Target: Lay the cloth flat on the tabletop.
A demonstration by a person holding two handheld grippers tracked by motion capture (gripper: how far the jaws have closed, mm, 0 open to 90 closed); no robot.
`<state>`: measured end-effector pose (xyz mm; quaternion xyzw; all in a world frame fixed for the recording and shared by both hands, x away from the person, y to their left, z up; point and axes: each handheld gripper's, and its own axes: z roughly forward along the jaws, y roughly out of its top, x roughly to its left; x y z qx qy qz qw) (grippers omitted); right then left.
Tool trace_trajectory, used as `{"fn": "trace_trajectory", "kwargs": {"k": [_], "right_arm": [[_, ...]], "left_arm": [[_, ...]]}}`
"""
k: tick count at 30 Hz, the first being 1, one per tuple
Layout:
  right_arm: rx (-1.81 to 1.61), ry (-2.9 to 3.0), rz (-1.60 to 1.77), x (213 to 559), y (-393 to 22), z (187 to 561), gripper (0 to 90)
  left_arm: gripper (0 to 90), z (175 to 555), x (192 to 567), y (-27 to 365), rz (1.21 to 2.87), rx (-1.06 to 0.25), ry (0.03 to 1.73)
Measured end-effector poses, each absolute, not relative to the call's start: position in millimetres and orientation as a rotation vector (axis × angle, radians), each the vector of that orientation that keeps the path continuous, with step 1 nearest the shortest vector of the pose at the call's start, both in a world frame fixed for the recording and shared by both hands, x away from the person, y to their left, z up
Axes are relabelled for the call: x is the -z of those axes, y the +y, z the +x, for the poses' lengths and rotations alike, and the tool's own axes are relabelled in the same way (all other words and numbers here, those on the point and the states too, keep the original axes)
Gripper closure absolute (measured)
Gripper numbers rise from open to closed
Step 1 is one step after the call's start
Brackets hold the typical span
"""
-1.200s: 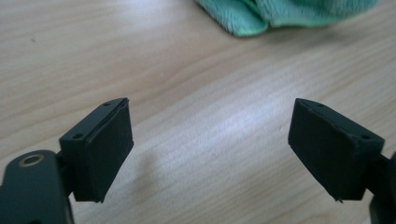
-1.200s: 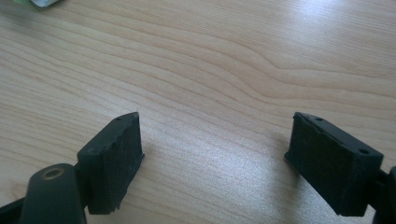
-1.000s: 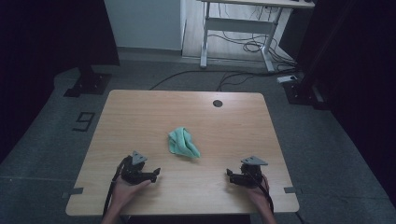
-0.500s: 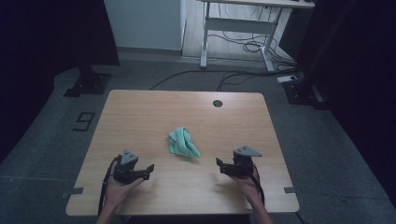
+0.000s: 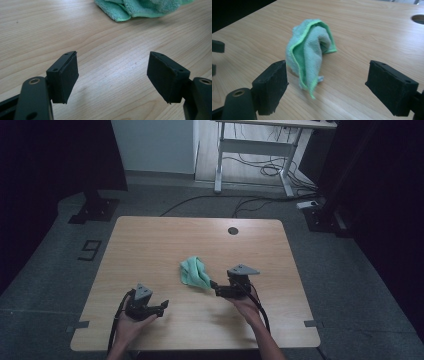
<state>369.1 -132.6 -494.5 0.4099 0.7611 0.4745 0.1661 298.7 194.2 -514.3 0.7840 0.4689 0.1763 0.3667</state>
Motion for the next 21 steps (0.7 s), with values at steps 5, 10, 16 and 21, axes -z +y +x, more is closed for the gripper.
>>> {"fn": "trace_trajectory", "kwargs": {"k": [5,10,16,21], "right_arm": [[-1.369,2.184,1.126,498.9,-114.8,376.7,16.5],[-1.379,2.216,1.106,505.0,-93.3,387.9,16.2],[-1.317,2.248,1.09,508.3,-74.2,405.9,16.3],[-1.308,2.27,1.079,510.2,-62.2,416.5,17.3]], "left_arm": [[24.6,300.9,520.2,190.4,2.042,-0.443,1.214],[24.6,301.1,520.3,190.8,2.04,-0.439,1.215],[24.6,301.4,519.8,193.8,2.033,-0.434,1.219],[24.6,301.3,519.9,193.7,2.037,-0.433,1.215]]}}
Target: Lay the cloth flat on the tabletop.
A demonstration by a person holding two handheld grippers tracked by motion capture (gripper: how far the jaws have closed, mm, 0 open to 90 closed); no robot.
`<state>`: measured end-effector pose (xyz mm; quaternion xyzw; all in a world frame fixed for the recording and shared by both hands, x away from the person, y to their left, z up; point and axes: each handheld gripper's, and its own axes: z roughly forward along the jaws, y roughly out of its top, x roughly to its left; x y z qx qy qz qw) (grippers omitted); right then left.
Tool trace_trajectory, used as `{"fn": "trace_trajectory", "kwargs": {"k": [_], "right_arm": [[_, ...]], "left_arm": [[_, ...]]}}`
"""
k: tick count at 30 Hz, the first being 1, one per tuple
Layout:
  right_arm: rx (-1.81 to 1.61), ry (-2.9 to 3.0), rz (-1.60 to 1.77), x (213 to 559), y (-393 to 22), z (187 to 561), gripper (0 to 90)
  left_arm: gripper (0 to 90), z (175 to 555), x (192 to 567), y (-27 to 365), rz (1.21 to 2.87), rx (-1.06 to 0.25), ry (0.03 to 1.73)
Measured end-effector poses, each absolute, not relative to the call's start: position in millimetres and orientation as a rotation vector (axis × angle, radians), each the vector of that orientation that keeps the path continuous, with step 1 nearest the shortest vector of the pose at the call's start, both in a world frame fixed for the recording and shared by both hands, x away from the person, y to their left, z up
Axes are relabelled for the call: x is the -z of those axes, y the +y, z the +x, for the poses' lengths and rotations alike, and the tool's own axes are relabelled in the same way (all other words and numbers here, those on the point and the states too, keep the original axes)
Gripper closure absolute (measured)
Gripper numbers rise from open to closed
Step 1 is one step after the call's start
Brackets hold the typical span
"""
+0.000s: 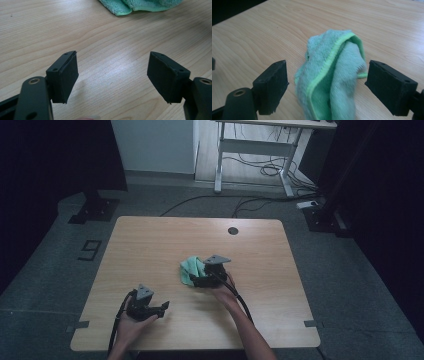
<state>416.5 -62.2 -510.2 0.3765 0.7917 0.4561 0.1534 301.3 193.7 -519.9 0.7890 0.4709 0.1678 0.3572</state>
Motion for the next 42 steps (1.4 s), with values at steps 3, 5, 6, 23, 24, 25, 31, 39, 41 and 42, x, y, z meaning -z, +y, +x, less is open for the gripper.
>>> {"fn": "trace_trajectory", "kwargs": {"k": [3,5,6,23,24,25,31,39,41,42], "right_arm": [[-1.296,2.287,1.081,514.4,-54.7,421.5,20.0],[-1.275,2.302,1.073,518.3,-51.2,424.5,26.0],[-1.259,2.31,1.073,520.5,-49.9,426.2,28.5],[-1.337,2.323,1.093,524.3,-69.0,427.5,78.6],[-1.337,2.323,1.093,524.3,-69.0,427.5,78.6],[-1.36,2.319,1.077,519.6,-70.9,423.8,78.7],[-1.447,2.298,0.988,500.0,-76.6,407.0,78.8],[-1.571,2.262,0.911,482.5,-96.9,368.9,78.8],[-1.592,2.266,0.898,480.4,-103.1,360.1,78.8],[-1.597,2.264,0.89,479.6,-105.7,356.2,78.8]], "left_arm": [[24.7,301.1,520.0,192.7,2.041,-0.432,1.212],[24.7,300.6,519.9,192.5,2.042,-0.433,1.208],[24.7,300.7,519.9,192.6,2.043,-0.434,1.207],[25.0,301.6,522.7,190.4,2.063,-0.446,1.203],[25.1,301.6,522.7,190.4,2.063,-0.446,1.203],[25.2,301.5,522.2,191.0,2.057,-0.447,1.206],[25.8,301.0,521.3,190.8,2.043,-0.451,1.204],[32.1,295.1,512.0,186.7,1.965,-0.479,1.163],[34.3,294.3,510.2,183.3,1.951,-0.465,1.145],[35.2,294.3,510.2,183.3,1.951,-0.465,1.145]]}}
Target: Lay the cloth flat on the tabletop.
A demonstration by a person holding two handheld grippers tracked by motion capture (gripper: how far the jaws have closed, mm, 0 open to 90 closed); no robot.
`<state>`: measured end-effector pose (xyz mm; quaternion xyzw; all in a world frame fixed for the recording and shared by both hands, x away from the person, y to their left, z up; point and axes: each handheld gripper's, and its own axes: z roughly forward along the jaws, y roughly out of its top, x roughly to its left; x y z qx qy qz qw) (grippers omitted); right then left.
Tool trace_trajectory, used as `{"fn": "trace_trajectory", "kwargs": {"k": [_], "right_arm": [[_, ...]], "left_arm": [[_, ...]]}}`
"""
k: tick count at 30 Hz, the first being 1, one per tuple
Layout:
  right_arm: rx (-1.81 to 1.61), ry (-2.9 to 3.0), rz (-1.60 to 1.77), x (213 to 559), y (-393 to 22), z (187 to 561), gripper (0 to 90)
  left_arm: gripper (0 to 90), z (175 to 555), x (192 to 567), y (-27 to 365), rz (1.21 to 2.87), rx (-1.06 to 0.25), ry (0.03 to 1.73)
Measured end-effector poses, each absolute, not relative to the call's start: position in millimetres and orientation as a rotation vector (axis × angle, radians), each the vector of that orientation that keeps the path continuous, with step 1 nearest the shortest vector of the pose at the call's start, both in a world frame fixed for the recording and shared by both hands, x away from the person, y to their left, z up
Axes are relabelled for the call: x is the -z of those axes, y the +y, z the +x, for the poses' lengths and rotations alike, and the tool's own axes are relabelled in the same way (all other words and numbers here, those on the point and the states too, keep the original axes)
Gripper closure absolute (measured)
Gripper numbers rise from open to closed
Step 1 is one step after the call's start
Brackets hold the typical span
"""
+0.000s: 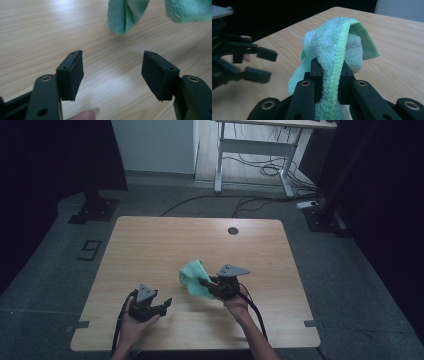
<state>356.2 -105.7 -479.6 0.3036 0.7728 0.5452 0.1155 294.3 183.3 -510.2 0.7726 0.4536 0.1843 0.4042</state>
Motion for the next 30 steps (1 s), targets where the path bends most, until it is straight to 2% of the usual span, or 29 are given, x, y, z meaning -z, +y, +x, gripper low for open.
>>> {"fn": "trace_trajectory", "kwargs": {"k": [12,18,21,30], "right_arm": [[-1.627,2.304,0.852,492.0,-127.9,325.5,78.6],[-1.627,2.306,0.865,495.6,-132.9,325.2,78.6],[-1.634,2.303,0.874,495.3,-135.6,324.5,78.6],[-1.652,2.301,0.89,495.3,-139.4,325.0,78.6]], "left_arm": [[39.9,296.7,503.2,143.4,1.988,-0.425,1.041],[43.2,303.0,502.6,125.1,1.996,-0.421,1.019],[44.8,307.1,502.7,111.6,2.018,-0.47,1.004],[50.3,309.7,503.2,101.0,2.034,-0.444,0.955]]}}
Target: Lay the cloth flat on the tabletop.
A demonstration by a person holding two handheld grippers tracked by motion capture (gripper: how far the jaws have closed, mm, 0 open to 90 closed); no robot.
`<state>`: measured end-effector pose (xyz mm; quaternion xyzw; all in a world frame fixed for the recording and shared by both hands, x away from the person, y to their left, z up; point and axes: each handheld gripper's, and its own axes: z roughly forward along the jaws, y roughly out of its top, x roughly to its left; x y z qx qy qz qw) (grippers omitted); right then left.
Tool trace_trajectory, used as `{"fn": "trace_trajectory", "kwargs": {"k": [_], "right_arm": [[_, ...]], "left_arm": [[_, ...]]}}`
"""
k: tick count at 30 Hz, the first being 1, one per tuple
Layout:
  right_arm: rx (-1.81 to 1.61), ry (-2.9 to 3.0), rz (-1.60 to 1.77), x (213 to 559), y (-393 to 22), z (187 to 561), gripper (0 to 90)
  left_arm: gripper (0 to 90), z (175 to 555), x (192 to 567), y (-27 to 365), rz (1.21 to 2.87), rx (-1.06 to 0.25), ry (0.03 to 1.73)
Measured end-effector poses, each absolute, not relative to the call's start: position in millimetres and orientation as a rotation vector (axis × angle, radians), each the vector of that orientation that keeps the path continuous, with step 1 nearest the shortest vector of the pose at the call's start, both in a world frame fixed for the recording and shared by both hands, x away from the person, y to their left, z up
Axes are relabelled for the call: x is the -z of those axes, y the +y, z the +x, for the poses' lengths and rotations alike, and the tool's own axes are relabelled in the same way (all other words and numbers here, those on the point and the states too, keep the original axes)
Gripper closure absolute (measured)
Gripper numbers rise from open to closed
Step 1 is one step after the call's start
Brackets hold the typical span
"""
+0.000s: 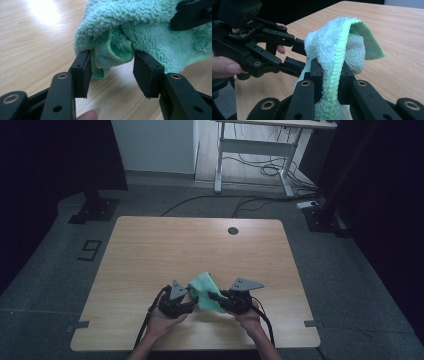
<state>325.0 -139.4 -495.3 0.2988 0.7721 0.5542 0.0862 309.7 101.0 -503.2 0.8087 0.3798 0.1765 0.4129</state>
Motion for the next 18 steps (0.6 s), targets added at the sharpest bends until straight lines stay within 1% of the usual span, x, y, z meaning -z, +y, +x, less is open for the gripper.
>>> {"fn": "trace_trajectory", "kwargs": {"k": [3,6,8,12,18], "right_arm": [[-1.648,2.3,0.893,495.8,-138.4,324.9,78.6],[-1.642,2.301,0.893,496.2,-138.5,324.8,78.6],[-1.642,2.301,0.892,496.4,-139.5,325.3,78.6],[-1.631,2.291,0.905,496.4,-144.2,327.0,78.3],[-1.661,2.257,0.949,491.8,-157.8,326.5,76.2]], "left_arm": [[60.1,313.7,503.8,100.4,2.026,-0.437,0.958],[72.6,316.3,504.0,101.6,2.017,-0.435,0.956],[77.3,316.1,503.2,101.5,2.02,-0.436,0.94],[81.0,313.9,500.7,101.1,2.023,-0.447,0.908],[82.6,306.0,489.8,108.8,2.0,-0.436,0.873]]}}
